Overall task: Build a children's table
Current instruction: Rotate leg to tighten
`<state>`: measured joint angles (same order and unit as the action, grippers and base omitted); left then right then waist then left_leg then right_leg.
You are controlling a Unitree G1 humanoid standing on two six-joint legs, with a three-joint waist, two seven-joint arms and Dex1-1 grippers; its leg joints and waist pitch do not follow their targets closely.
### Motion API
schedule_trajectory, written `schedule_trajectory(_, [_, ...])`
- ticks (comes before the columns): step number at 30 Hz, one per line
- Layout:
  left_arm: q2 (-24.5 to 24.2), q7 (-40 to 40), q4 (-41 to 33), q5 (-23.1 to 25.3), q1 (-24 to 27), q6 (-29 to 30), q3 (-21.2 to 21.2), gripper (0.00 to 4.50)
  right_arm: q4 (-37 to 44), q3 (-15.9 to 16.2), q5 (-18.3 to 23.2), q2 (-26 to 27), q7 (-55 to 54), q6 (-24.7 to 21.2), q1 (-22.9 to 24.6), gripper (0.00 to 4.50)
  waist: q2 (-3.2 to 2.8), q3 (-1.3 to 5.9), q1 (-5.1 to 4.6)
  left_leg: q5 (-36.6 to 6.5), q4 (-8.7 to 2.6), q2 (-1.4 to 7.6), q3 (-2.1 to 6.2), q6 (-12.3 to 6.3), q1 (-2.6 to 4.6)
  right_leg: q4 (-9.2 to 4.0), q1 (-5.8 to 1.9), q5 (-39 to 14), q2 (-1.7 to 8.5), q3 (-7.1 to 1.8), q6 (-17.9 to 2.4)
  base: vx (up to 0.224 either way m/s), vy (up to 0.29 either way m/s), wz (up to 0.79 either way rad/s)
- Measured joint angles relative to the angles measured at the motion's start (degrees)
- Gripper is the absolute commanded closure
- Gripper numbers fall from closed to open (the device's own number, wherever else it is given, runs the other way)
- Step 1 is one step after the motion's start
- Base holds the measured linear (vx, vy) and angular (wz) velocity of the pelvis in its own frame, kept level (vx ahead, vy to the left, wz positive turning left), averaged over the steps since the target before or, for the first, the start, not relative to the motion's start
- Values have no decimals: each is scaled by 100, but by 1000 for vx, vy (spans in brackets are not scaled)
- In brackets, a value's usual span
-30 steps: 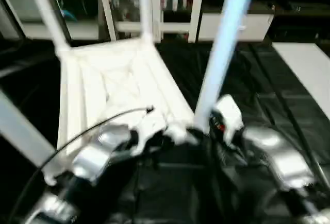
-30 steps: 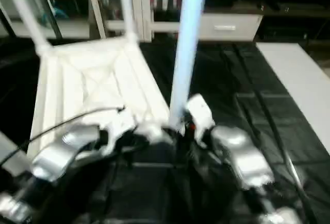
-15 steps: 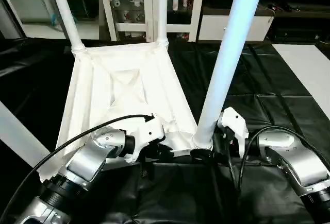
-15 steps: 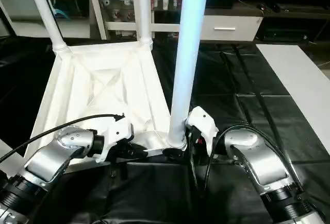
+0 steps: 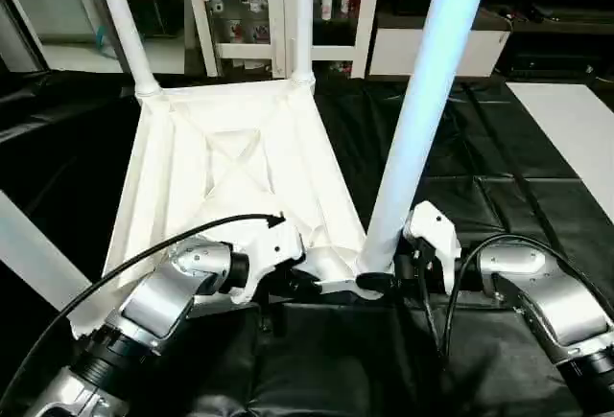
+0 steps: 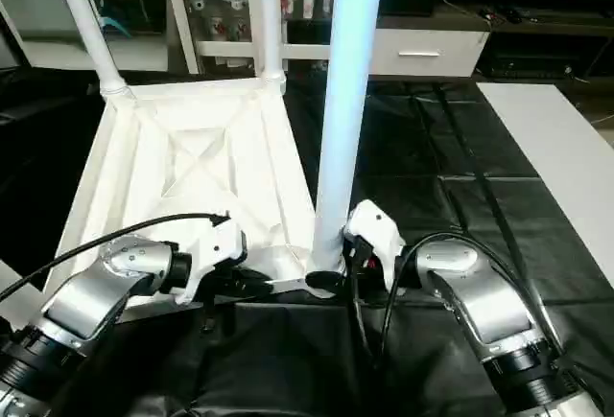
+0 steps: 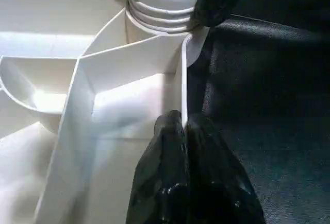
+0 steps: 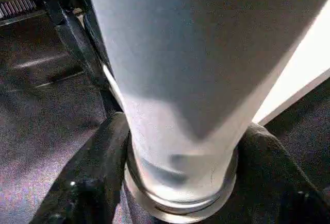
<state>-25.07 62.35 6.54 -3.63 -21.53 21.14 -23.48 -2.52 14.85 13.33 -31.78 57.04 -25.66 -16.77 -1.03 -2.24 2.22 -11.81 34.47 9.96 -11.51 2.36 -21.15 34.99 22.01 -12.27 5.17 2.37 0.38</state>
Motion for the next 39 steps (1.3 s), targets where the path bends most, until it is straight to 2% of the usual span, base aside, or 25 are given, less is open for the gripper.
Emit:
schedule_trajectory(11, [-51, 0, -61, 0, 47, 39, 10, 450, -69, 30, -50, 22, 69, 85, -36, 183, 2, 1, -16, 4, 1, 0, 0, -6, 3, 2, -1, 0, 0, 0, 0, 0, 0, 0])
schedule_trajectory(14, [-59, -12, -58, 9, 56, 39, 10, 450, -210, 14, -89, 193, -81, 174, -50, 184, 16, 10, -33, 7, 1, 3, 1, -7, 10, 9, -4, 0, -2, 0, 0, 0, 0, 0])
schedule_trajectory(19, [238, -569, 354, 250, -154, 47, 126, 450, -767, -242, -218, 950, -1247, 260, -202, 184, 31, 8, -193, 6, 11, 3, 2, 10, 29, 16, -10, 25, -6, -8, -33, 0, 0, 0])
schedule_trajectory(24, [986, -1427, 1252, 391, -659, 154, 252, 450, -1394, -715, -403, 1811, -2879, 81, -563, 185, 33, 8, -272, 8, 20, 0, 3, 14, 31, 9, -9, 29, -5, -10, -30, 0, 0, 0])
schedule_trajectory(28, [1319, -1899, 1655, 472, -920, 176, 284, 450, -1711, -956, -449, 2178, -3649, 71, -770, 185, 26, 13, -262, 8, 18, -1, 4, 14, 31, 8, -13, 49, -4, -9, -51, 0, 0, 0])
schedule_trajectory(31, [1776, -2602, 2204, 614, -1272, 264, 364, 450, -2162, -1297, -554, 2704, -4700, 88, -1086, 185, 15, 19, -244, 8, 19, -2, 4, 14, 26, 7, -12, 53, -2, -8, -55, 0, 0, 0])
schedule_trajectory(33, [1909, -2813, 2322, 665, -1339, 271, 365, 450, -2265, -1339, -607, 2834, -5047, 113, -1162, 185, 10, 23, -204, 8, 18, -2, 4, 14, 26, 1, -15, 52, -1, -7, -53, 0, 0, 0])
schedule_trajectory(36, [2049, -2998, 2542, 685, -1472, 261, 392, 450, -2448, -1397, -702, 2992, -5414, 174, -1299, 185, 8, 25, -187, 8, 17, -3, 4, 14, 24, -5, -16, 51, 0, -5, -51, 0, 0, 0])
schedule_trajectory(39, [2076, -3044, 2590, 722, -1500, 236, 415, 450, -2612, -1425, -747, 3072, -5463, 425, -1341, 185, 8, 25, -193, 8, 17, -4, 3, 14, 19, -6, -12, 51, 1, -6, -51, 0, 0, 0])
